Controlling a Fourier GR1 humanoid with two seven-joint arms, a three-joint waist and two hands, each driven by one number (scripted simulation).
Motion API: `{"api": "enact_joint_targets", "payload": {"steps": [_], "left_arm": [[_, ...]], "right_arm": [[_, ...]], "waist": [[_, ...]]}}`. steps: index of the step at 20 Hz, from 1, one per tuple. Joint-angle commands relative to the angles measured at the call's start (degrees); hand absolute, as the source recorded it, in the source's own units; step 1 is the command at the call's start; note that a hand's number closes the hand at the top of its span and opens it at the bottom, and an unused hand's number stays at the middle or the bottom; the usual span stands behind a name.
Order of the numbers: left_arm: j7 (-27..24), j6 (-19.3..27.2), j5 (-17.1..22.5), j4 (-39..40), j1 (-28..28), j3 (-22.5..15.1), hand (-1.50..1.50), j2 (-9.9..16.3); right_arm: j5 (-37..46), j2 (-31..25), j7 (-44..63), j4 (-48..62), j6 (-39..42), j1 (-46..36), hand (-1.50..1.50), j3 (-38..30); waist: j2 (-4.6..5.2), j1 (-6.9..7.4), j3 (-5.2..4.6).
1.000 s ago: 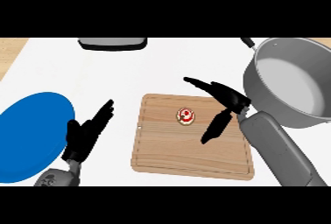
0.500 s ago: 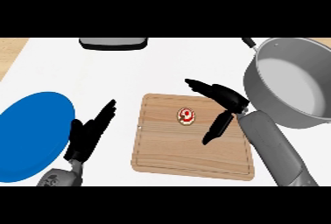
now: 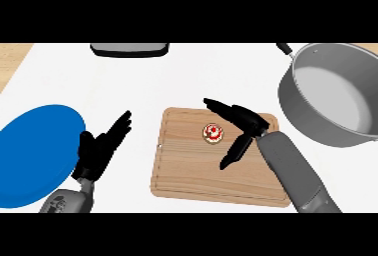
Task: Pick the cupcake from the cutting board and place it in the pot
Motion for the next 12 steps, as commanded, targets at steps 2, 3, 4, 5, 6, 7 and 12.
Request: {"api": "enact_joint_targets", "payload": {"steps": [2, 3, 4, 5, 6, 7, 12], "left_arm": [[1.37, 0.54, -2.15, -1.25, 0.4, -0.68, 0.0, -2.01], [1.37, -0.07, -1.19, -1.36, 0.12, 0.07, 0.0, -1.41], [0.06, -1.71, 0.28, -0.31, 0.31, 0.97, 0.0, -0.07], [-0.76, -1.84, 0.35, 2.07, -1.32, 1.84, 0.0, -0.24], [-2.42, -2.13, -0.65, -0.3, 3.26, 1.22, 0.0, -0.08], [1.91, -1.83, -0.3, -1.65, 0.91, 1.61, 0.0, 0.38], [-2.99, -1.21, -2.01, 1.53, 1.38, 0.99, 0.0, -1.73]], "right_arm": [[3.54, 2.36, -6.07, 9.51, -0.29, -2.41, -1.5, -1.27], [5.2, 1.81, -12.27, 14.6, -0.47, -3.99, 1.5, -0.97], [10.48, 3.35, -11.58, 6.15, -5.75, -1.33, 1.5, 5.53], [11.82, 1.66, -15.05, 5.95, -5.7, -1.23, 1.5, 6.06], [10.45, 1.85, -15.53, 10.12, -3.84, -1.41, 1.5, 3.35], [9.89, 1.99, -17.63, 13.09, -2.7, -1.42, 1.5, 2.65], [8.07, 1.37, -20.33, 14.9, -0.24, -0.51, 1.5, 0.21]], "waist": [[0.1, 0.1, -0.03], [0.3, 0.62, 0.0], [0.22, 0.63, -0.01], [0.28, 0.29, -0.02], [0.13, 0.27, -0.03], [0.21, 0.43, -0.01], [0.2, 0.06, -0.03]]}}
